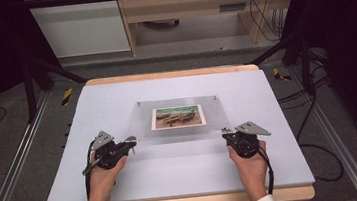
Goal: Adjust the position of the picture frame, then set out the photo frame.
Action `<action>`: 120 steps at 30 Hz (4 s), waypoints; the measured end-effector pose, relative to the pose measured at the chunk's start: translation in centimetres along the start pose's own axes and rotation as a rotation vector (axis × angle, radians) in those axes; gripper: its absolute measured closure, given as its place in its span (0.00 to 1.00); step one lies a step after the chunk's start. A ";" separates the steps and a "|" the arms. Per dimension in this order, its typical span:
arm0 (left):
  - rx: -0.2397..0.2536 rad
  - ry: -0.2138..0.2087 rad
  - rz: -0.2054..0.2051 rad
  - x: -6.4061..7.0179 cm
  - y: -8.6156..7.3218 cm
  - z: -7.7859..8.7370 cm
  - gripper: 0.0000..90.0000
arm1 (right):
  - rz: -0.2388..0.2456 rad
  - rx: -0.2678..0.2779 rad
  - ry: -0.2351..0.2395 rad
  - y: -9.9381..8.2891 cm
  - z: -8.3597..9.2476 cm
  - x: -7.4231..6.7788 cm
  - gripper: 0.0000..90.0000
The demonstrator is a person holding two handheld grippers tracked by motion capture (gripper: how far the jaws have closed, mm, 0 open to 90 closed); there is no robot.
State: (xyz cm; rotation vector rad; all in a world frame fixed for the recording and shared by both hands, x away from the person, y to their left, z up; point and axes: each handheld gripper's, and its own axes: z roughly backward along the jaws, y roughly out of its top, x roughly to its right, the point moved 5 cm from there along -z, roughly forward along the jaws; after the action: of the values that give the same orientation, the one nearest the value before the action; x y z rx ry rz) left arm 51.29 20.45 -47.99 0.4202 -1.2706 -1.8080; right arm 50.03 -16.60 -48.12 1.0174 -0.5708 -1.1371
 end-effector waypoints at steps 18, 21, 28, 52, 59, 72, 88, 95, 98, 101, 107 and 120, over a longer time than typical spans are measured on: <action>-0.034 0.009 -0.003 -0.1 -0.6 -0.3 0.94 | -0.004 -0.029 0.001 -0.6 -0.2 -0.1 0.94; -0.041 0.020 -0.005 -0.1 -0.7 -0.4 0.94 | -0.006 -0.037 0.004 -0.8 -0.3 -0.2 0.94; -0.063 0.039 -0.007 -0.2 -1.2 -0.7 0.94 | -0.003 -0.061 0.006 -1.3 -0.6 -0.3 0.94; -0.125 0.041 -0.019 0.0 -1.6 -1.1 0.84 | -0.017 -0.100 0.042 -1.9 -1.0 -0.3 0.81; -0.141 0.081 -0.073 -0.3 -1.3 -0.1 0.52 | 0.016 -0.150 0.042 -1.9 -0.4 0.1 0.39; -0.118 -0.052 -0.010 -0.7 -0.8 1.2 0.09 | -0.022 -0.105 0.118 -0.7 0.9 0.6 0.13; -0.056 -0.025 -0.015 -1.0 2.9 1.9 0.11 | 0.016 -0.037 0.072 3.1 1.6 0.3 0.17; -0.089 -0.016 0.024 -1.9 3.4 -1.0 0.13 | -0.011 -0.132 0.117 4.1 -1.4 0.8 0.16; -0.126 -0.019 0.014 -1.8 2.7 -1.9 0.13 | -0.025 -0.152 0.115 3.7 -2.3 1.2 0.16; -0.136 -0.032 0.041 -1.6 2.1 -2.3 0.14 | -0.050 -0.178 0.123 3.2 -2.6 1.5 0.16; -0.134 -0.061 0.098 -1.4 1.6 -2.9 0.14 | -0.102 -0.217 0.140 2.5 -3.1 1.7 0.17; -0.139 -0.097 0.208 -2.2 1.3 -3.7 0.14 | -0.228 -0.221 0.208 1.8 -3.7 1.6 0.16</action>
State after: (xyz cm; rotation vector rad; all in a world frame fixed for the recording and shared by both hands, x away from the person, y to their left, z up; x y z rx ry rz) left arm 55.65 19.85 -48.88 0.1192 -1.1978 -1.7429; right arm 54.44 -16.57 -48.37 1.0096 -0.1610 -1.2459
